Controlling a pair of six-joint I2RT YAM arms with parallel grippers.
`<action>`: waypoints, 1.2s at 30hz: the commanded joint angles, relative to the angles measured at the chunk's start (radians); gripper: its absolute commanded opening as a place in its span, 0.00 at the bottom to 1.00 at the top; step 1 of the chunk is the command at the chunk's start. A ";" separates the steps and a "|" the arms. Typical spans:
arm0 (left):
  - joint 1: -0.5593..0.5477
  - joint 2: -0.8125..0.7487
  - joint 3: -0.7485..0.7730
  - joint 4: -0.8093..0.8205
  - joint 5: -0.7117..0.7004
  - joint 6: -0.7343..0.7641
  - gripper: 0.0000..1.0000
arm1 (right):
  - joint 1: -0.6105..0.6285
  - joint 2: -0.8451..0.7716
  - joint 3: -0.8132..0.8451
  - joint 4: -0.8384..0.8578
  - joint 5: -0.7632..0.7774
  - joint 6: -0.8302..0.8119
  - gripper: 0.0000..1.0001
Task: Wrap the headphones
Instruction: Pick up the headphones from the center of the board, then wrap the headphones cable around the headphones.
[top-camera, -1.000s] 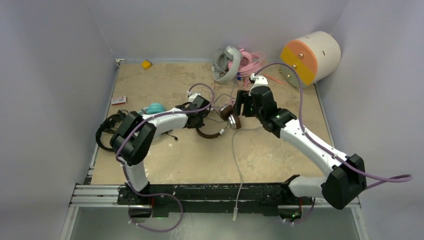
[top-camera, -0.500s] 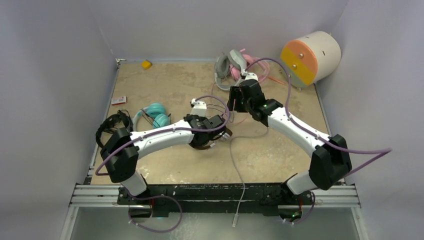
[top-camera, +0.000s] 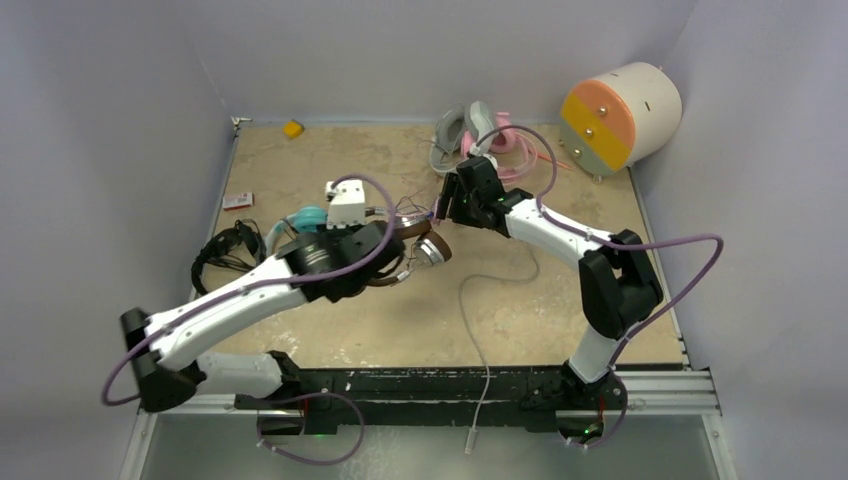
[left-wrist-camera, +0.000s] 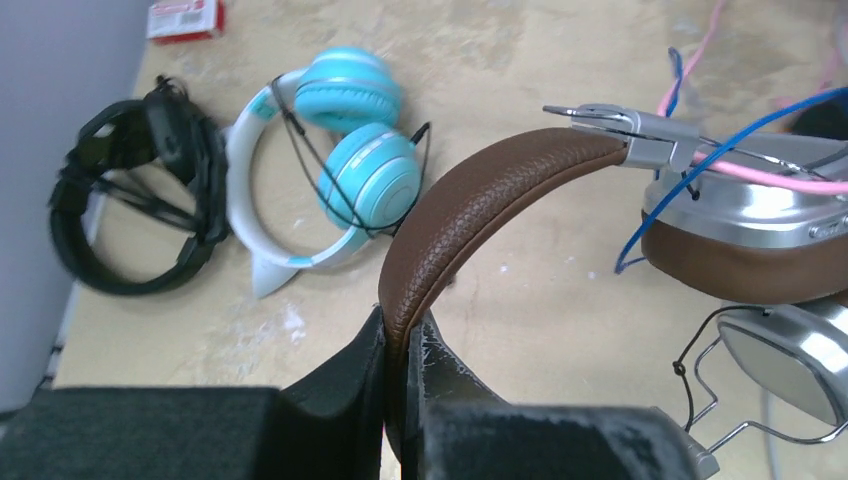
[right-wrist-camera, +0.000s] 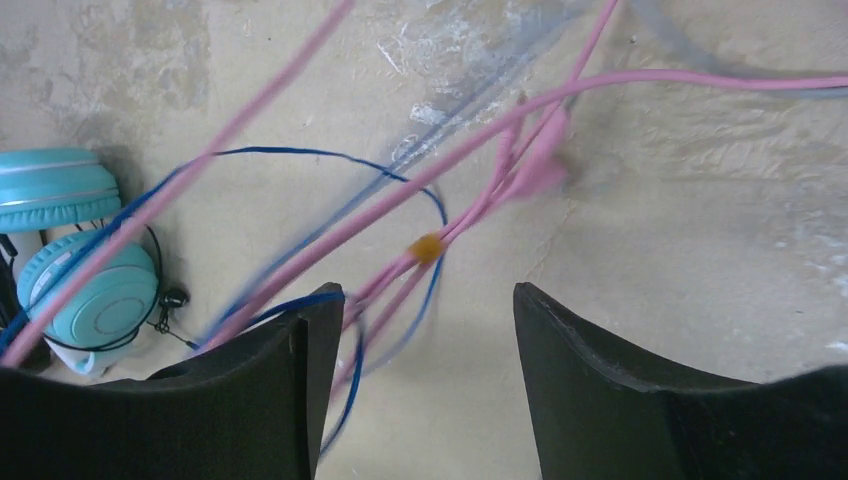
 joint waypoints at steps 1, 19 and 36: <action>-0.002 -0.220 -0.087 0.324 0.074 0.265 0.00 | 0.002 0.024 0.057 0.067 -0.014 0.102 0.65; 0.003 -0.386 0.288 0.042 0.036 0.310 0.00 | -0.054 -0.099 -0.131 0.290 -0.135 -0.025 0.66; 0.003 -0.384 0.415 0.023 0.082 0.359 0.00 | -0.054 -0.429 -0.353 0.256 0.013 -0.140 0.75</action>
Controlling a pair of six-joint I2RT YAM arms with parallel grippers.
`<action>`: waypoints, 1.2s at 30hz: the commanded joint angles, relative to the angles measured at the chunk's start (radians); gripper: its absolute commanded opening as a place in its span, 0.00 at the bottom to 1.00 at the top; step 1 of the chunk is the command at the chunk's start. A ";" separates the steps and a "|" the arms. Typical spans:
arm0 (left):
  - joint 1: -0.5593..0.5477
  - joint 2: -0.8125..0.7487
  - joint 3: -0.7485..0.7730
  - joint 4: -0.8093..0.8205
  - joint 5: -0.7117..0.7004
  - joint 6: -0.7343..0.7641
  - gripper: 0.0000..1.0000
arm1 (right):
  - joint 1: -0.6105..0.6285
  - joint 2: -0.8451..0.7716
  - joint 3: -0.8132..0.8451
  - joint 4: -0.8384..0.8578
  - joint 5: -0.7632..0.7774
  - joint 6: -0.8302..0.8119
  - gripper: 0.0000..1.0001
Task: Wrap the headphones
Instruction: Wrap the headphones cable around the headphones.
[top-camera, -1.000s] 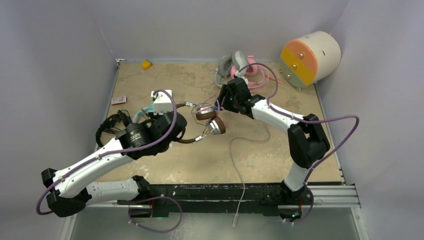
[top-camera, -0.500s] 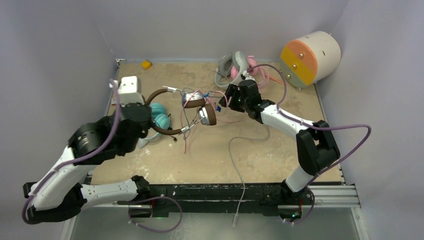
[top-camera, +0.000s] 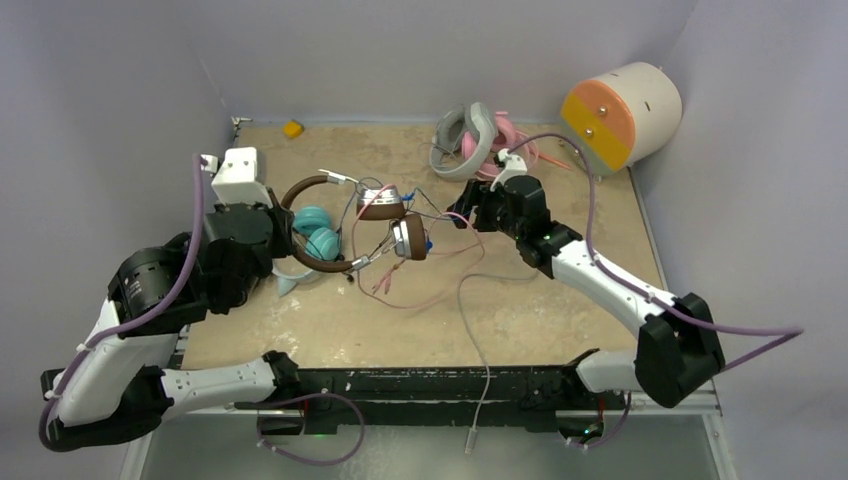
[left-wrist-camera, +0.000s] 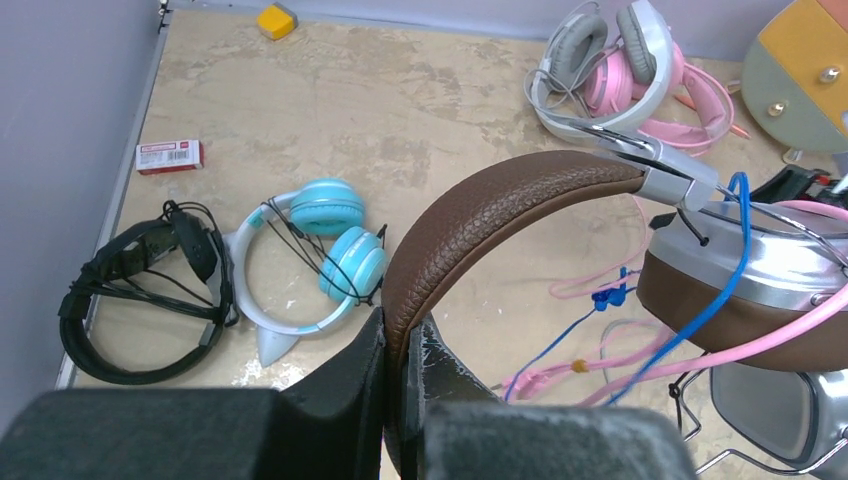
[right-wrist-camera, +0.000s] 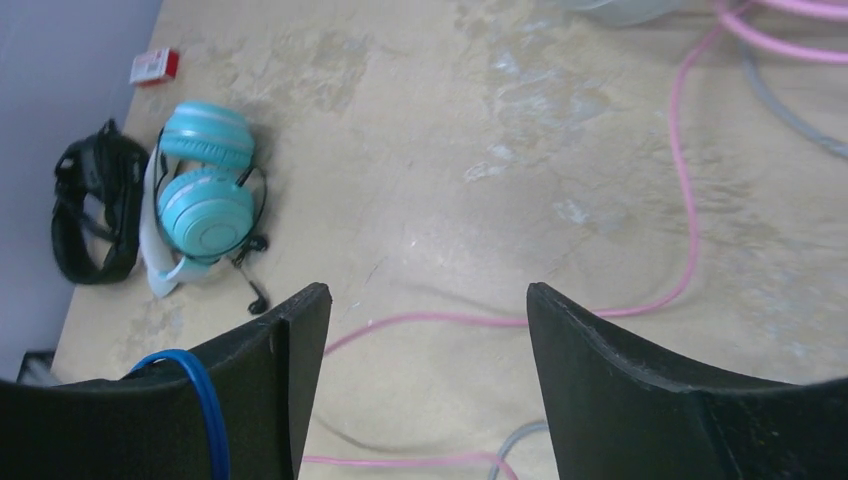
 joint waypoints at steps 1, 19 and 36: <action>0.002 -0.004 0.069 0.068 -0.031 0.002 0.00 | -0.002 -0.087 -0.018 -0.102 0.286 0.073 0.80; 0.002 -0.011 0.020 0.083 -0.138 0.010 0.00 | -0.122 -0.170 -0.046 -0.095 -0.256 -0.045 0.86; 0.085 0.114 -0.206 0.270 0.116 0.022 0.00 | -0.121 -0.131 0.192 -0.495 -0.096 0.050 0.99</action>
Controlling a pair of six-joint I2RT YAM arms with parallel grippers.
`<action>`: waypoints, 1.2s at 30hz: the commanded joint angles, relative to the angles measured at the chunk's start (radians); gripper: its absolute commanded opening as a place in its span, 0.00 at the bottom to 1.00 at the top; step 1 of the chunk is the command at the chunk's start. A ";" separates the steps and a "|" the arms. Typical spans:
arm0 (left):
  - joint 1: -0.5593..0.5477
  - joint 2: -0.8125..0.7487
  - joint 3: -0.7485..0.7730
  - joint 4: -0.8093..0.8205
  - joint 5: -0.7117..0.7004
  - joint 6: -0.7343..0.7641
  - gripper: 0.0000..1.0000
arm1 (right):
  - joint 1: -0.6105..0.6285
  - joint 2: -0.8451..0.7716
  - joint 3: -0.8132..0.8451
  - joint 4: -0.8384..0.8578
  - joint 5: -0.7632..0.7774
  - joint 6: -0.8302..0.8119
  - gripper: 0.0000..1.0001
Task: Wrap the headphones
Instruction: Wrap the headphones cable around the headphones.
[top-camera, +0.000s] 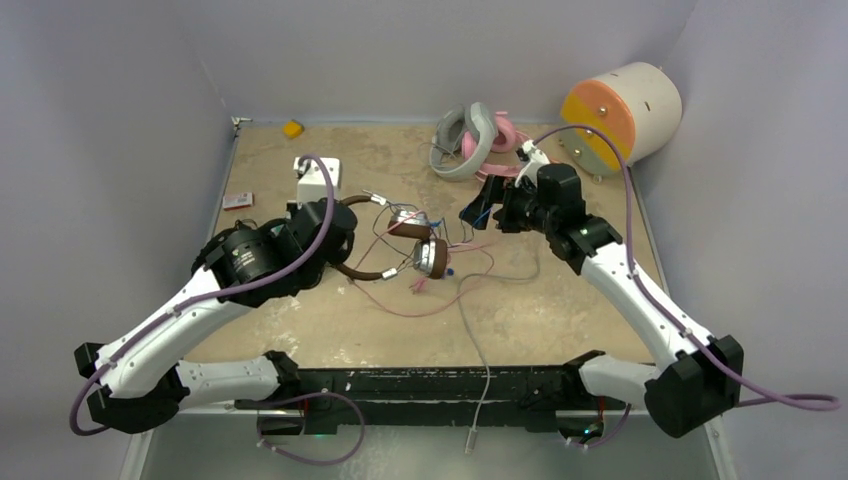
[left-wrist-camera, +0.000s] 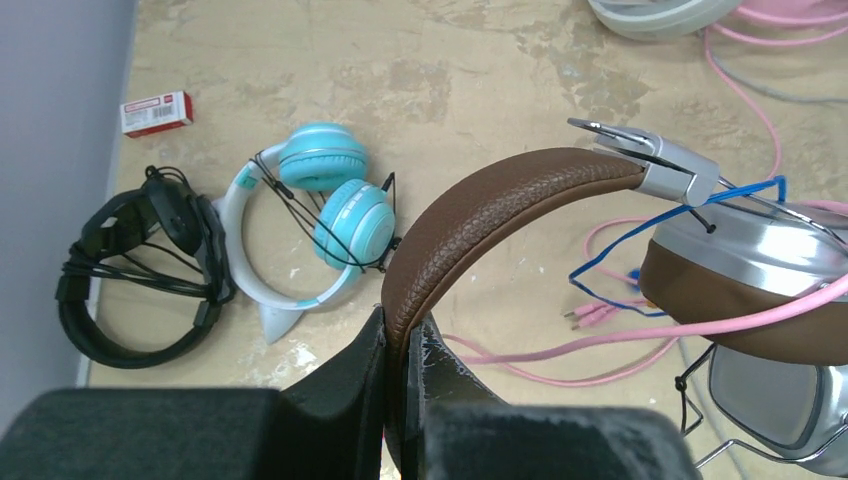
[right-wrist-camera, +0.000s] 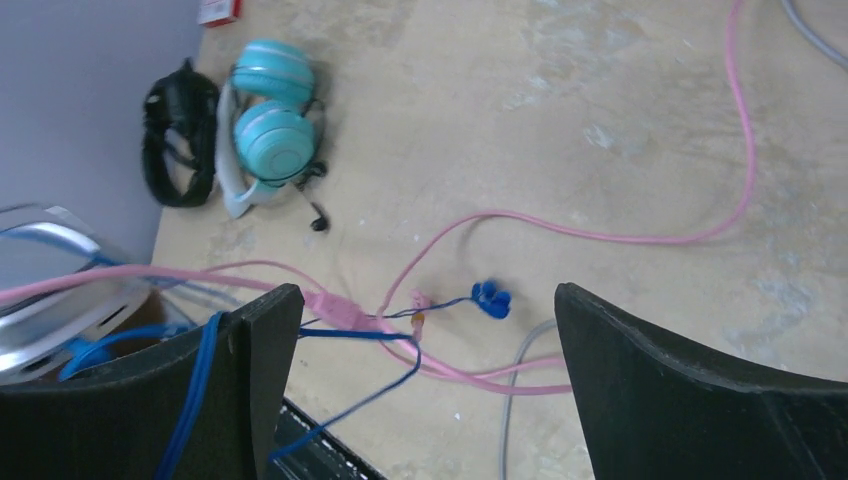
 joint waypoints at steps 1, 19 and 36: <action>0.077 -0.024 0.006 0.168 0.102 0.013 0.00 | -0.002 0.074 0.103 -0.192 0.156 0.118 0.99; 0.178 -0.020 0.020 0.187 0.122 0.088 0.00 | -0.002 -0.020 -0.043 0.109 -0.097 -0.163 0.97; 0.192 -0.067 0.278 0.064 0.076 0.143 0.00 | -0.002 -0.070 -0.301 0.362 -0.150 -0.246 0.70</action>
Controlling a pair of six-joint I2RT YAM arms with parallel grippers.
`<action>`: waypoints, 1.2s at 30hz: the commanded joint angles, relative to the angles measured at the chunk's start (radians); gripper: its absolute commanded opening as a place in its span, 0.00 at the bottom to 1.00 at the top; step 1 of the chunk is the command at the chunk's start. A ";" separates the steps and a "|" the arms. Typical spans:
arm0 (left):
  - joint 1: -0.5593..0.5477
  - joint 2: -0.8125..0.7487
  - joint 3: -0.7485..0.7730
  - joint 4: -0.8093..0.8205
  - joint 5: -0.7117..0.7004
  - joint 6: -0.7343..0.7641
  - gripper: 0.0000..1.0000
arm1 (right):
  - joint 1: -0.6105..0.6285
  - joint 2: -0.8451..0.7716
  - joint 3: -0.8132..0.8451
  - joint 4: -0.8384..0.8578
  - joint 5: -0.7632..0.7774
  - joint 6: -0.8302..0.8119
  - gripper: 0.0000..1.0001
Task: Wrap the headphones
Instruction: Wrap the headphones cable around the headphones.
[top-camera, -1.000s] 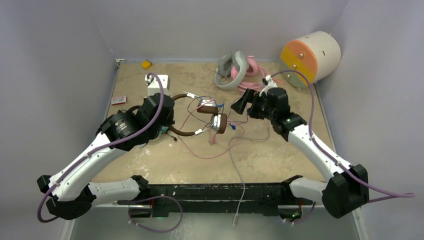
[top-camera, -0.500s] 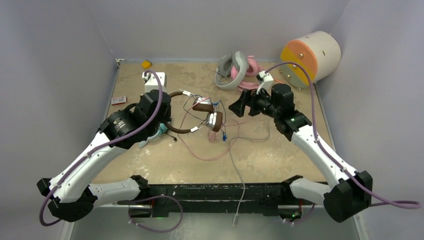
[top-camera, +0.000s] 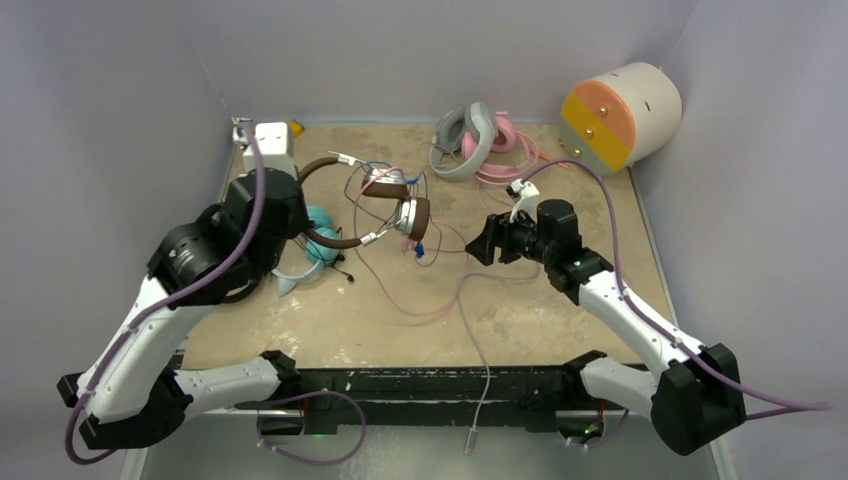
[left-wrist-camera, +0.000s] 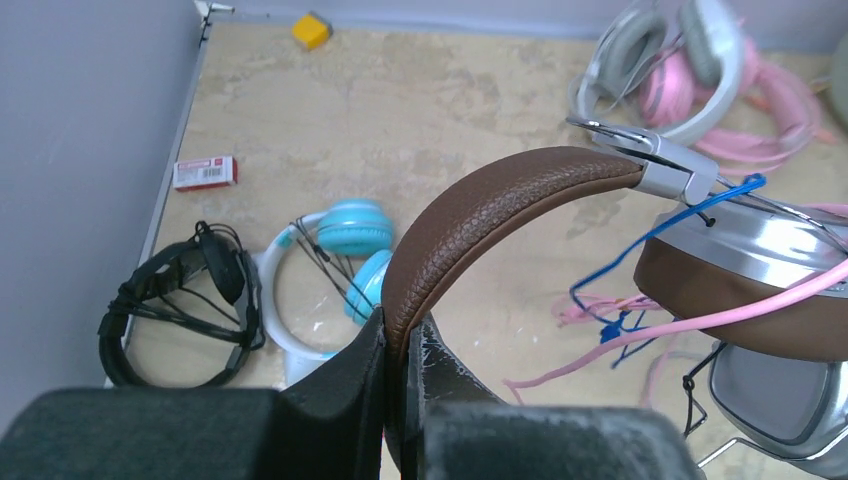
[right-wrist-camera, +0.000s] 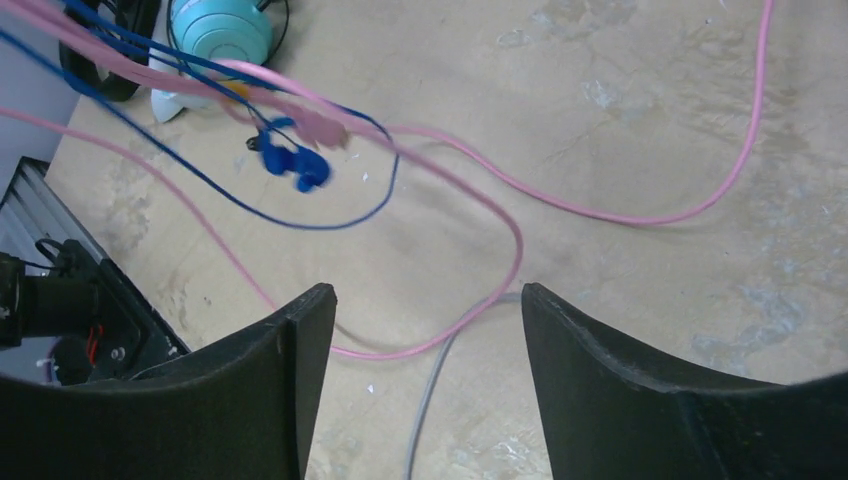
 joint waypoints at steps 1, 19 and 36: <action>0.005 -0.060 0.108 0.033 0.017 0.004 0.00 | -0.002 0.012 -0.033 0.216 -0.100 -0.060 0.70; 0.005 0.044 0.243 0.004 0.173 0.028 0.00 | 0.023 0.257 -0.135 0.806 -0.363 0.022 0.71; -0.029 0.027 -0.192 0.304 0.101 0.435 0.00 | 0.028 -0.142 -0.014 0.259 -0.113 -0.105 0.72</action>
